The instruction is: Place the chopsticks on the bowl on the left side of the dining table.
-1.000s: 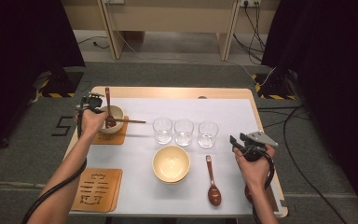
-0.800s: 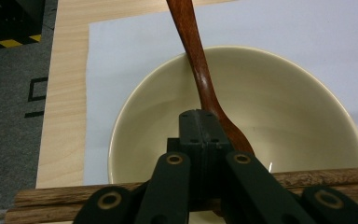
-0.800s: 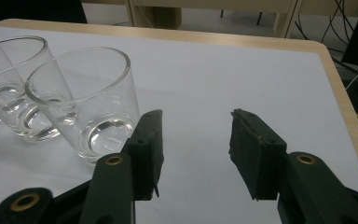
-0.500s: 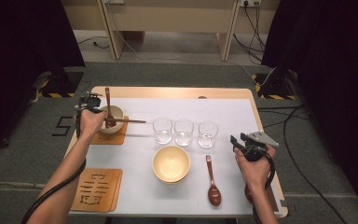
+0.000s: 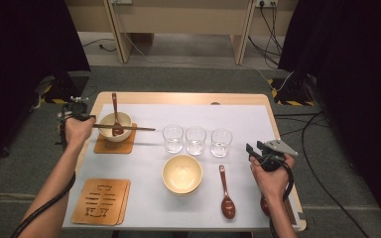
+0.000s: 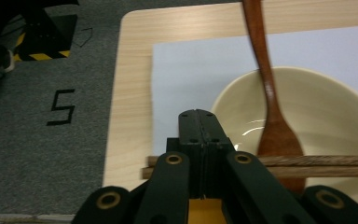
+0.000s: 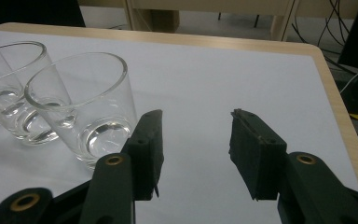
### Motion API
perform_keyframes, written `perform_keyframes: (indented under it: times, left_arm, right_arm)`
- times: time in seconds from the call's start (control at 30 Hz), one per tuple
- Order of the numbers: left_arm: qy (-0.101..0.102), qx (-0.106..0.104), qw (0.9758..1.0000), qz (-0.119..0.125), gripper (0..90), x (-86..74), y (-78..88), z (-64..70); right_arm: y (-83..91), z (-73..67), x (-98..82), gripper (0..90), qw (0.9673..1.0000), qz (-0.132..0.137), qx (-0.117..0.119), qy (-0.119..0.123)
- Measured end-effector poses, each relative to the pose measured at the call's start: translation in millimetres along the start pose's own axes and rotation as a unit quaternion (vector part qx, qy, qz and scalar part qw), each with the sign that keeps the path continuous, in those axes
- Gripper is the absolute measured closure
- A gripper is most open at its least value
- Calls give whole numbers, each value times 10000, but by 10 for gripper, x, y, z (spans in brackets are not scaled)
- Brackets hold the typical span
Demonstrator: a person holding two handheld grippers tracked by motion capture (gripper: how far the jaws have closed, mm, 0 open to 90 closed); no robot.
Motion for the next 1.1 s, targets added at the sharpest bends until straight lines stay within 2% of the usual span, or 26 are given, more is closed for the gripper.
perform_keyframes:
  times: [0.2, 0.37, 0.57, 0.87, 0.93, 1.1]
  left_arm:
    - [2, 316, 9995, 6, 880, -63, 13, -312]
    - [41, 415, 9990, -146, 877, -172, -58, -458]
    - [56, 327, 9992, -237, 878, -254, -111, -437]
    - [-18, 199, 9997, -171, 877, -215, -95, -305]
    - [-72, 273, 9994, -181, 877, -202, -80, -308]
    - [-29, 345, 9993, -169, 874, -194, -64, -353]
  right_arm:
    - [1, -5, -12, 545, 10000, -46, 0, 22]
    - [-4, -10, -16, 545, 10000, -51, -2, 8]
    - [-11, -13, -20, 545, 10000, -51, 8, -3]
    - [-13, 1, -32, 545, 10000, -76, -4, 9]
    - [-13, 2, -32, 544, 10000, -79, -3, 12]
    - [-2, 5, -27, 545, 10000, -75, -7, -11]
Point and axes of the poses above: each handheld gripper's, and its own axes: y roughly backward along the jaws, x roughly out of its top, z roughly to its right, the point moved 10 cm from there along -y, roughly forward along the jaws, and after that the axes turned 4 degrees about y, right-handed, at the moved point
